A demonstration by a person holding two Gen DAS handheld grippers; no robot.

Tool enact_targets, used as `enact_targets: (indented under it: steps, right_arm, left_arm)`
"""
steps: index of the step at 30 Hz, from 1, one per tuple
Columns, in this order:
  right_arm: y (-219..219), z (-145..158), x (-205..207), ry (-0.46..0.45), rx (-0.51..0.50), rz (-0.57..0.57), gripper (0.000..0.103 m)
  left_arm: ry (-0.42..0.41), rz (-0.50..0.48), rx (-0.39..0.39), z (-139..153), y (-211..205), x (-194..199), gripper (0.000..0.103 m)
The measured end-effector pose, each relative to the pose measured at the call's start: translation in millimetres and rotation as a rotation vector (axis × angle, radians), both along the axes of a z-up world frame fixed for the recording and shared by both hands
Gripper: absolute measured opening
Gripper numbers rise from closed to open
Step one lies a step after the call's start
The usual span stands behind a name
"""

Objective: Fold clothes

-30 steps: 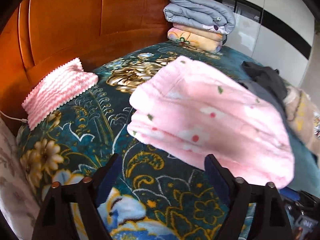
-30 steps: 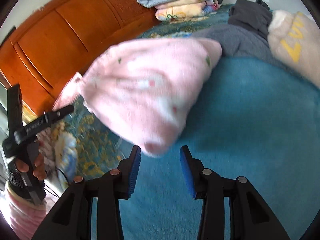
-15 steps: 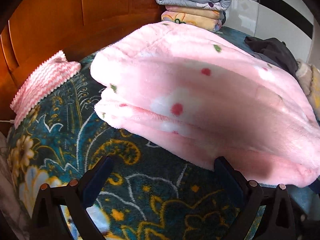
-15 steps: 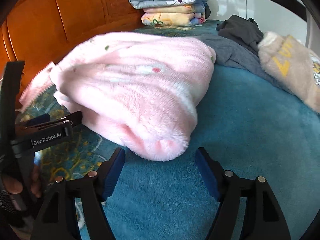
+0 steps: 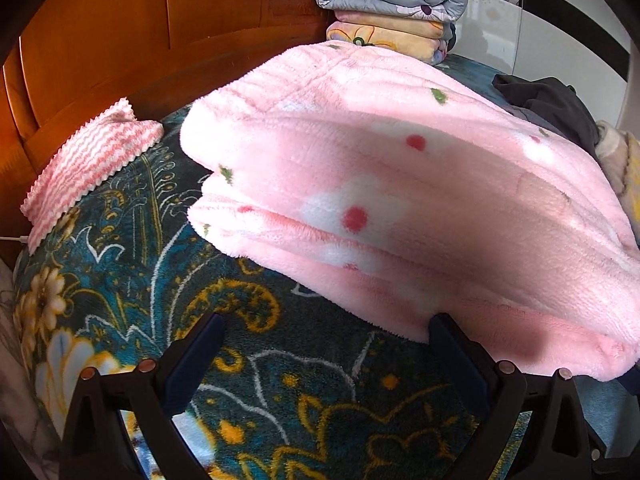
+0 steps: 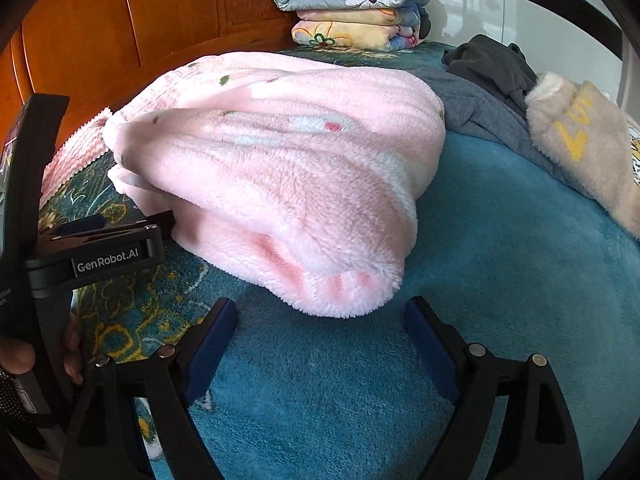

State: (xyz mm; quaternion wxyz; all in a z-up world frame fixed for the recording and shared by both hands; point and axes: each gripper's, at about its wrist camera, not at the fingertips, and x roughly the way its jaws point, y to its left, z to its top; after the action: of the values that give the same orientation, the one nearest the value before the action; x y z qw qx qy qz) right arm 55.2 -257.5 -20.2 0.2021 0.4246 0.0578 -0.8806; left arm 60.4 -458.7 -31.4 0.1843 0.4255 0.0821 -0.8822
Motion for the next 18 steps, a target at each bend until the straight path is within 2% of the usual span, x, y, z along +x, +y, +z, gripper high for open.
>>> enact_targets:
  steps: [9, 18]
  right_arm:
    - [0.2, 2.1, -2.8, -0.011, -0.006, 0.018, 0.094]
    - [2.3, 7.0, -4.7, -0.015, -0.018, 0.024, 0.096]
  left_arm:
    - [0.003, 0.000, 0.012, 1.4, -2.5, 1.4, 0.103]
    - [0.003, -0.001, 0.019, 2.1, -0.4, 3.2, 0.103]
